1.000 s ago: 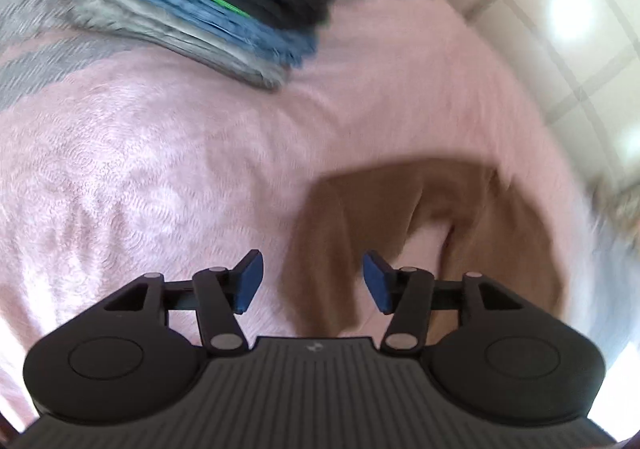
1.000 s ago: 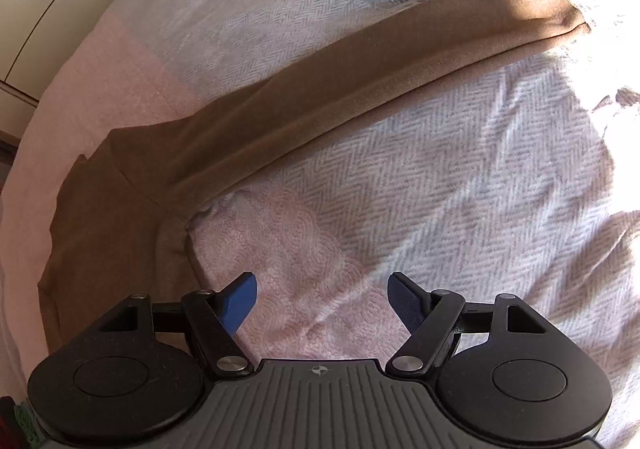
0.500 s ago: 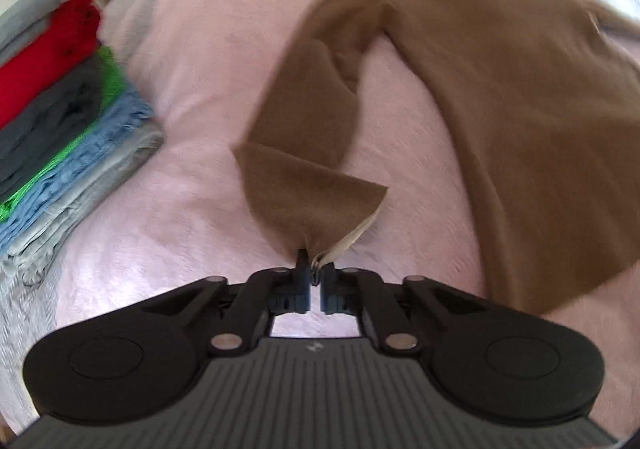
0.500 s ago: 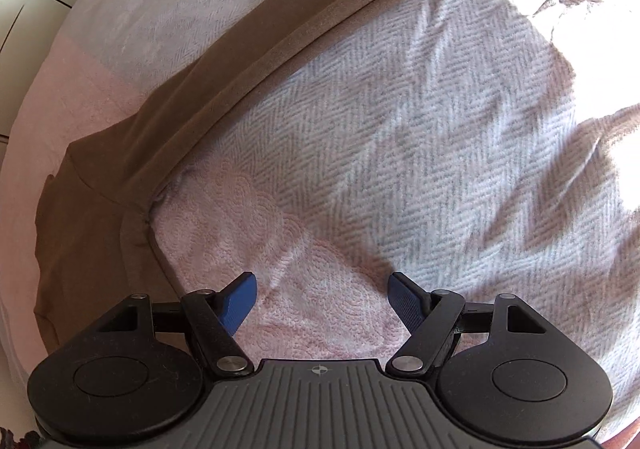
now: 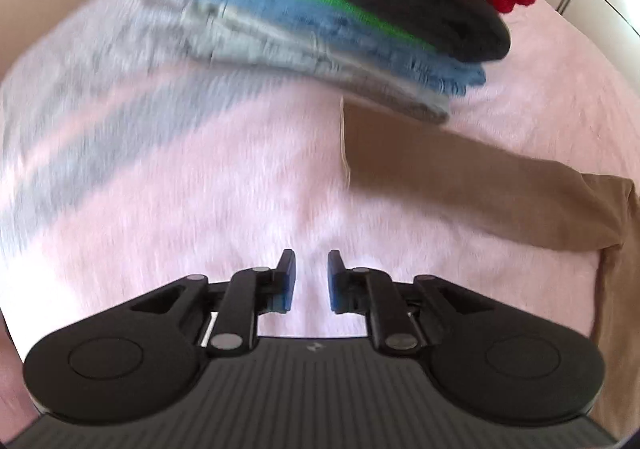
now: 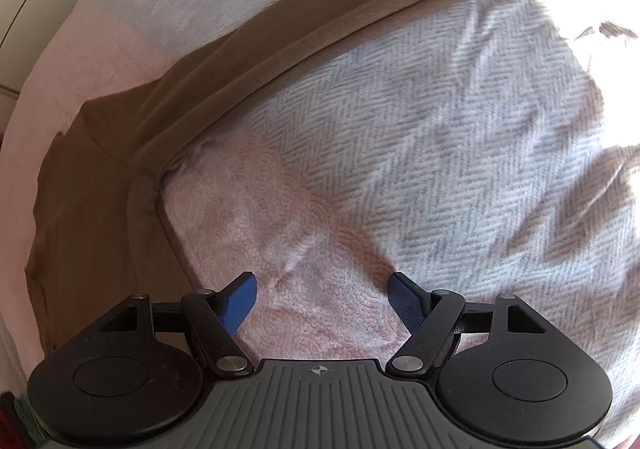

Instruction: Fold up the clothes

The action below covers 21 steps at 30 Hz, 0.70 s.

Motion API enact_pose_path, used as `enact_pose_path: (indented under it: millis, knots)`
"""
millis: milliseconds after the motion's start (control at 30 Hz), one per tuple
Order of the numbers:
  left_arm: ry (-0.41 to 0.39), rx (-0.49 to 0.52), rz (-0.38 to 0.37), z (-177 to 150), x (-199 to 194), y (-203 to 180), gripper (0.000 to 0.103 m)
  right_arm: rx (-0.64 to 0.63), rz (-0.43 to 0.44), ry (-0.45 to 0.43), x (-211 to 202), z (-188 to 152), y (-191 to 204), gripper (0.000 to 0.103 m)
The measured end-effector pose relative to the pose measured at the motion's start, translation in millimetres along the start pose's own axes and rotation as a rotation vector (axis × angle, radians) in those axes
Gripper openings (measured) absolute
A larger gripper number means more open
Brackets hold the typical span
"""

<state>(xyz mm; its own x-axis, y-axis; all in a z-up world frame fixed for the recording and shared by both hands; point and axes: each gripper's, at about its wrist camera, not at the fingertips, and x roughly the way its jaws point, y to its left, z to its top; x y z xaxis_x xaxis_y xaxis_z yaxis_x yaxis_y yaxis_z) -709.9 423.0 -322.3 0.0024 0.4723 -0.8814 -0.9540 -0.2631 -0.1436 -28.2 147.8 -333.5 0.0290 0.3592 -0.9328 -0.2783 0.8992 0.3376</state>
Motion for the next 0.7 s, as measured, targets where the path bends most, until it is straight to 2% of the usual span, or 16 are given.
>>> enact_pose_path:
  millis: [67,133,233,333,433,533,567,600,633,700]
  knots:
    - [0.025,-0.052,-0.059,-9,-3,-4,0.028,-0.051,0.016,0.008,-2,-2,2,0.075]
    - [0.074,-0.064,-0.15,-17,-5,-16,0.029,-0.117,0.05,0.026,-4,-6,5,0.075]
    - [0.173,0.031,-0.307,-38,-8,-45,0.031,-0.23,0.138,0.074,-8,-16,10,0.075]
    - [0.319,0.16,-0.458,-70,-5,-74,0.037,-0.375,0.229,0.151,-10,-35,13,0.075]
    - [0.407,0.231,-0.505,-98,0,-93,0.039,-0.455,0.254,0.225,-5,-56,5,0.075]
    - [0.426,0.261,-0.481,-120,3,-106,0.035,-0.453,0.226,0.265,6,-74,-8,0.074]
    - [0.426,0.29,-0.473,-124,3,-111,0.012,-0.461,0.222,0.271,8,-80,-10,0.065]
    - [0.424,0.337,-0.461,-126,1,-116,0.001,-0.479,0.211,0.278,9,-84,-10,0.017]
    - [0.411,0.363,-0.459,-127,-4,-118,0.001,-0.492,0.205,0.277,8,-88,-11,0.003]
    - [0.364,0.365,-0.475,-128,-20,-115,0.001,-0.502,0.205,0.245,0,-88,-13,0.003]
